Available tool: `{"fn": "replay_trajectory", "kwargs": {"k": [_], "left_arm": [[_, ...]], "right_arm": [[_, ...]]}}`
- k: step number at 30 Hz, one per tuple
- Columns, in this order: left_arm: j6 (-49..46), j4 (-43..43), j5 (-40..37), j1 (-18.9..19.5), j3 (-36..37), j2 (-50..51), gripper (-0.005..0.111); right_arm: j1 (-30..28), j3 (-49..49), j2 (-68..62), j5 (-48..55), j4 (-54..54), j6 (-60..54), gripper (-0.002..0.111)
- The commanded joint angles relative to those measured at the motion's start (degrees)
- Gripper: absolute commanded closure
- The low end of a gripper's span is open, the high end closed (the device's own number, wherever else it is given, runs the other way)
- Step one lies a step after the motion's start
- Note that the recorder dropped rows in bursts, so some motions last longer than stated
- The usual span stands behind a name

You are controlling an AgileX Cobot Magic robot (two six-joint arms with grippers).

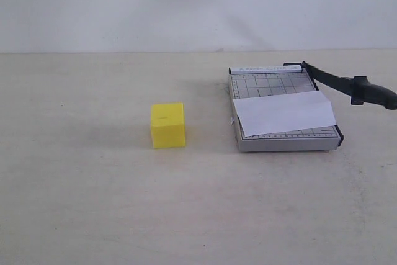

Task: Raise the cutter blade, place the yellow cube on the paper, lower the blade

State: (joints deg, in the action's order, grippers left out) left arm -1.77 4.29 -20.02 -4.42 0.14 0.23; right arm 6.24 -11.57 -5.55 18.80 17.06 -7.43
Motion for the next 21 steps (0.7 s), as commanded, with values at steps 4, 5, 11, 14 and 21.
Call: {"fn": "replay_trajectory", "kwargs": {"k": [4,5,11,14,21], "left_arm": [[0.26,-0.36,0.59,-0.17,-0.14,-0.23,0.102],[0.26,-0.36,0.59,-0.17,-0.14,-0.23,0.102],[0.26,-0.36,0.59,-0.17,-0.14,-0.23,0.102],[0.26,-0.36,0.59,-0.17,-0.14,-0.23,0.102],[0.26,-0.36,0.59,-0.17,-0.14,-0.23,0.102]], "right_arm": [[0.08,11.57,0.34,-18.3,-3.23,-0.15,0.108],[0.08,11.57,0.34,-16.82,-4.32,-0.15,0.108],[0.08,11.57,0.34,-15.85,-4.32,-0.15,0.108],[0.08,11.57,0.34,-15.85,-4.32,-0.15,0.108],[0.08,11.57,0.34,-15.85,-4.32,-0.15,0.108]]}}
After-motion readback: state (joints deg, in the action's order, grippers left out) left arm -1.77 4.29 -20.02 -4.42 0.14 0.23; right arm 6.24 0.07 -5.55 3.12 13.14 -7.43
